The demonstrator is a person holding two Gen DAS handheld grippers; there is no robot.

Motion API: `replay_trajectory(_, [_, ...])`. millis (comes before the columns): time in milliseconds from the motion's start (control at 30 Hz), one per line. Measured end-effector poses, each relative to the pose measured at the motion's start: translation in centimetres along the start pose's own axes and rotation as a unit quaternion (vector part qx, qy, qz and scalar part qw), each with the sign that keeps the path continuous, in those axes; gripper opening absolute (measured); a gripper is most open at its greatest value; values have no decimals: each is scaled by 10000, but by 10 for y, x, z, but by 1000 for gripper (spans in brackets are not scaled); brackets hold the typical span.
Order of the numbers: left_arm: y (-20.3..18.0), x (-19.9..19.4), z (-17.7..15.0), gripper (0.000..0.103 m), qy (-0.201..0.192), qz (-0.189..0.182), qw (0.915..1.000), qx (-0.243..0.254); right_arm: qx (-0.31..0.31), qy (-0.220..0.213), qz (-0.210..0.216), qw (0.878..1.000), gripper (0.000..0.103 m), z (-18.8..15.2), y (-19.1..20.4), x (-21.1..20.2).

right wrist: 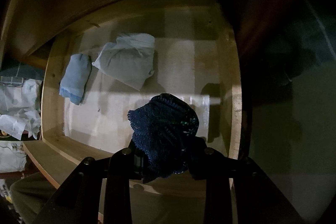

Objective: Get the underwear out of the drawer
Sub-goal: 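Lower the panties into the box and open the left tool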

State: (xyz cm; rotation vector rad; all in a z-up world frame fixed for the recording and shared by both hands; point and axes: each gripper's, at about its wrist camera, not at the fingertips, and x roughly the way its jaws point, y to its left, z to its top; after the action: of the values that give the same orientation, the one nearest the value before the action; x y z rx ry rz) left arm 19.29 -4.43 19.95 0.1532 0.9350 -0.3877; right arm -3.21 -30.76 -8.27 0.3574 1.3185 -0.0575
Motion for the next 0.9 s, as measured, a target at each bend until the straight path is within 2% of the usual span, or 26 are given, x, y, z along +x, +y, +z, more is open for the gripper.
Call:
replay_trajectory(133, [-5,14,-2,20,59,133,9999,-31,46,75,-28,10000,28,1,-2,3])
replay_trajectory(300, [-10,12,-4,23,30,203,9998,71,65,59,-29,10000,28,1,-2,3])
replay_trajectory(367, [-10,9,-5,32,31,270,9996,47,64,59,-39,10000,28,0,-1,3])
replay_trajectory(433, [-9,5,-6,49,-12,256,9997,-5,50,50,-47,10000,28,0,-1,2])
replay_trajectory(600, [-9,-11,-10,54,-291,396,9988,-29,44,35,-75,10000,28,-1,1,2])
replay_trajectory(767, [-9,-28,-21,54,-334,319,9989,-34,16,44,-114,9999,28,1,2,3])
replay_trajectory(900, [-14,-48,-40,54,-568,372,9976,106,-21,-5,-113,9999,28,2,3,1])
